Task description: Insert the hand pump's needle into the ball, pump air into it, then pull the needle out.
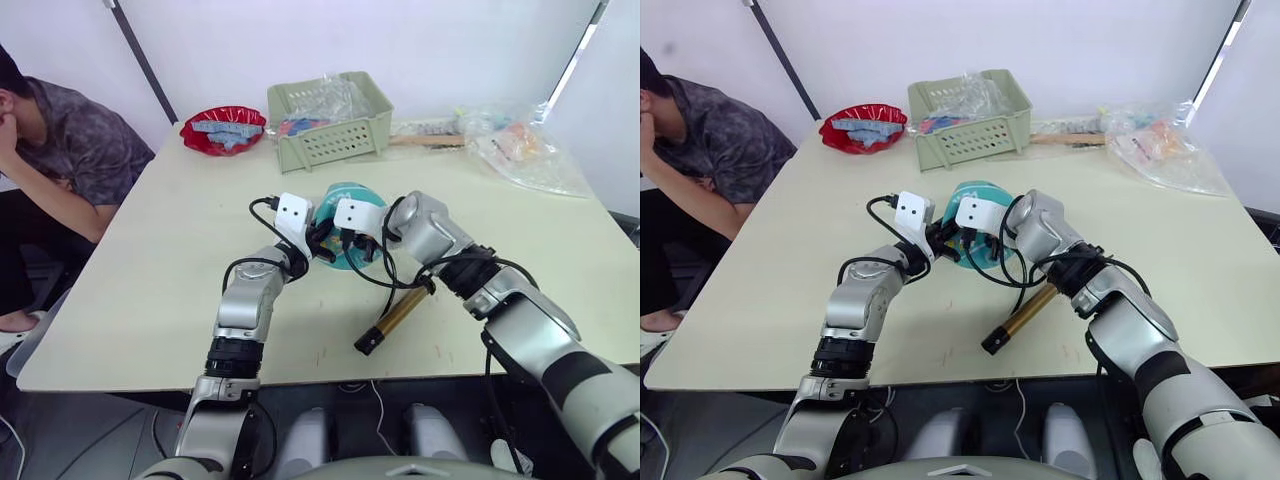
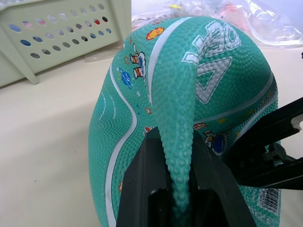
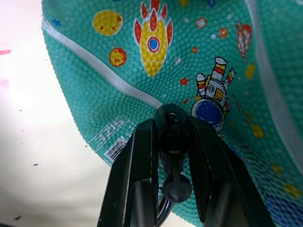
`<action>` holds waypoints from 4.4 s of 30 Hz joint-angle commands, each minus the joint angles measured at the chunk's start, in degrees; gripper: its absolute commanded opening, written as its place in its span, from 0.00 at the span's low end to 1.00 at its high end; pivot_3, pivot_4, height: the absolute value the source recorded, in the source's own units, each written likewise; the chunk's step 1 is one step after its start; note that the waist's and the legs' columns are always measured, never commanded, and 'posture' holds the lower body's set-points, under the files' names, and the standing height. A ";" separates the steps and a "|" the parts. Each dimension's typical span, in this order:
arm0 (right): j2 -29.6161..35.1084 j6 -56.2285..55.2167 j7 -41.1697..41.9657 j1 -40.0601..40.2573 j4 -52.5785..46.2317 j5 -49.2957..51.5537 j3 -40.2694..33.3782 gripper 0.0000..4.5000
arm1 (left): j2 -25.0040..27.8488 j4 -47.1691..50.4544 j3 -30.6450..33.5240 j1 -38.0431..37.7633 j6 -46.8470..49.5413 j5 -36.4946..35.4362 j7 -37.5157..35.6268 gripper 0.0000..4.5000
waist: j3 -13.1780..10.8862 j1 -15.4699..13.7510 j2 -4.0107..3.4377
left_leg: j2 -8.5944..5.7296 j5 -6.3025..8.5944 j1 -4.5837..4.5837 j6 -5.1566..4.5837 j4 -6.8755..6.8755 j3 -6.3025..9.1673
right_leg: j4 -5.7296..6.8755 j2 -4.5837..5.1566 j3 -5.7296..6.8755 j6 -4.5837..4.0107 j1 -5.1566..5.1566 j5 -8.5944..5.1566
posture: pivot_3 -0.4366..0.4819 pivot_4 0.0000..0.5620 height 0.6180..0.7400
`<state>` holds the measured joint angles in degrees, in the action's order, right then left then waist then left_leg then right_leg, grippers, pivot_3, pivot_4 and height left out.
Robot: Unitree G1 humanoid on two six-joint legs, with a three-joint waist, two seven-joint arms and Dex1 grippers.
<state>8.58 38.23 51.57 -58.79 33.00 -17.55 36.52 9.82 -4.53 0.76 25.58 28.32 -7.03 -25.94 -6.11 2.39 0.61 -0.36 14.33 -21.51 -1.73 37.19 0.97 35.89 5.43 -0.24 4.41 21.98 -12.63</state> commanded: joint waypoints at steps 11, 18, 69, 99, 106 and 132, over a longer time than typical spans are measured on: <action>-11.90 10.07 -12.42 5.69 17.60 7.47 -18.36 0.08 | -0.83 -0.57 -1.90 -1.41 1.61 -1.37 -1.05 0.00 | 0.60 0.96 0.27 | 0.11 0.19 0.97 0.29 -0.59 -0.02 | -0.01 0.08 -0.29 0.14 -0.51 -0.49 | 0.48 0.27 1.00; -8.34 2.48 -11.42 7.07 12.90 3.10 -13.72 0.08 | -0.89 -0.88 -2.00 -1.45 1.41 -1.33 -0.95 0.00 | 0.61 1.33 0.17 | -0.01 0.24 0.94 0.38 -0.62 0.21 | -0.01 0.22 -0.13 0.22 -0.56 -0.62 | 0.48 0.27 1.00; 19.82 -9.10 -0.50 48.26 -56.36 36.40 -48.32 0.88 | 1.55 -1.32 -4.96 1.33 -0.29 -2.46 -2.79 0.00 | -3.10 -3.70 -0.05 | -1.59 0.03 -1.31 0.13 -0.34 2.57 | -0.07 1.29 1.89 0.70 0.31 -1.05 | 0.48 0.27 1.00; 25.18 -32.89 15.40 69.77 -49.64 54.91 -64.06 1.00 | 2.73 1.35 -4.39 4.00 -0.87 -5.93 -6.56 0.48 | -3.37 -3.32 -0.11 | -1.50 0.04 -1.35 0.10 -0.06 2.66 | -0.03 1.23 1.92 0.56 0.16 -0.94 | 0.48 0.27 1.00; 25.28 -34.77 16.17 69.33 -48.05 55.12 -63.19 1.00 | 2.28 4.47 -3.12 5.02 -4.40 -7.96 -7.90 0.99 | -3.57 -3.27 -0.08 | -1.51 0.04 -1.36 0.11 -0.05 2.65 | -0.03 1.21 1.92 0.51 0.17 -0.92 | 0.48 0.27 1.00; 24.50 -42.31 19.02 70.61 -40.15 54.14 -62.01 1.00 | 22.54 14.95 10.56 -18.65 -12.48 -19.51 -27.35 0.99 | -3.90 -3.17 -0.18 | -1.37 0.03 -1.35 0.12 -0.02 2.60 | -0.03 1.15 1.83 0.45 0.19 -0.91 | 0.48 0.27 1.00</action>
<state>32.50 -2.53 69.83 11.50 -7.28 36.33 -24.01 31.30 9.91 9.32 7.47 18.02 -25.21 -51.41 -10.01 -0.78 0.43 -1.73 14.36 -22.86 -1.61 37.17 3.57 35.86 6.57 1.60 4.86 22.17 -13.55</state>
